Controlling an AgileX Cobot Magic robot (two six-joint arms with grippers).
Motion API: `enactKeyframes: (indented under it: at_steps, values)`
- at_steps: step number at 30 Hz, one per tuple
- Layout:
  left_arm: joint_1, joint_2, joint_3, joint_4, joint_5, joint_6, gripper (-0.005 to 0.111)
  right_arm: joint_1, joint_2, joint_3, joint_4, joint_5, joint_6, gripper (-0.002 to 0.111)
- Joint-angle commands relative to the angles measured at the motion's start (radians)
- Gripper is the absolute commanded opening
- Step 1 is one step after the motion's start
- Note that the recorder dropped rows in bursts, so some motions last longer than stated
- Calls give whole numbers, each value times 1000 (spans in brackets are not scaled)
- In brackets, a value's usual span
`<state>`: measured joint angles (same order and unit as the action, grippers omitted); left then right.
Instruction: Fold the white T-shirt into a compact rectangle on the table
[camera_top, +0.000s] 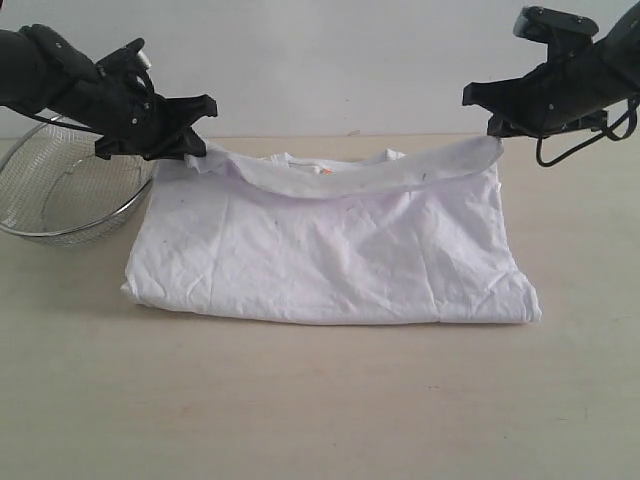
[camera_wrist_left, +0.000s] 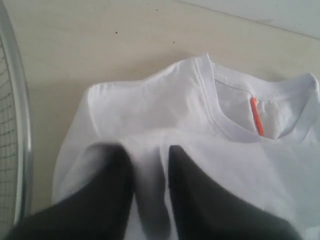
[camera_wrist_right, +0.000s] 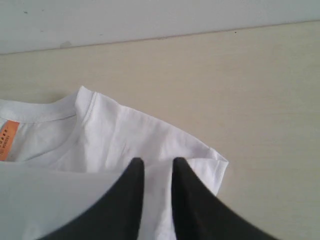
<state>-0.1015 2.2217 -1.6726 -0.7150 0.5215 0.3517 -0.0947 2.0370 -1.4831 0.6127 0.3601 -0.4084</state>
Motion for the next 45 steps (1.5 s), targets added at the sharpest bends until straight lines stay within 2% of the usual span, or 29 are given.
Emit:
enactKeyframes:
  at_steps: [1, 3, 4, 6, 8, 11, 15, 17, 19, 20, 23, 27, 30, 34, 39, 42, 45]
  values:
    - [3, 1, -6, -6, -32, 8, 53, -4, -2, -8, 5, -27, -2, 43]
    - [3, 1, -6, -6, -36, 8, 68, -4, -2, -8, 5, -34, -2, 60]
    - [3, 1, -6, -6, -36, 8, 74, -4, -2, -8, 5, -39, -2, 64]
    - [3, 1, -6, -6, -32, 8, 81, -4, -2, -8, 5, -39, -2, 66]
    - [3, -1, -6, -6, -13, 8, 80, -4, -2, -8, 5, -22, -2, 61]
    - [3, -16, -6, -6, 46, 8, 70, -4, -2, -8, 5, 25, -6, 44]
    - [3, -60, -6, 3, 146, 8, 44, -4, -4, -8, 5, 122, -58, 21]
    - [3, -87, -6, 14, 202, 8, 27, 0, -10, -18, 7, 204, -104, 9]
    - [3, -115, -6, 17, 251, 11, 10, 10, -17, -30, 19, 275, -133, 0]
    - [3, -128, -6, 19, 271, 23, 5, 21, -22, -35, 39, 298, -157, 0]
    - [3, -163, -6, 46, 295, 18, 5, 58, -31, -36, 104, 341, -241, 0]
    - [-2, -174, -6, 46, 371, 16, 4, 132, -17, -40, 110, 369, -258, 0]
    - [-23, -146, -3, 46, 441, 16, 4, 193, 12, -40, 110, 323, -258, 0]
    - [-68, -131, 41, 46, 450, 16, 4, 257, 49, -40, 110, 257, -252, 0]
    - [-155, -131, 163, 58, 340, 16, 4, 304, 94, -40, 115, 189, -248, 0]
    - [-177, -131, 235, 58, 256, 10, 4, 324, 129, -40, 112, 161, -248, 0]
    - [-179, -131, 266, 54, 230, 10, 4, 350, 166, -40, 112, 91, -255, 0]
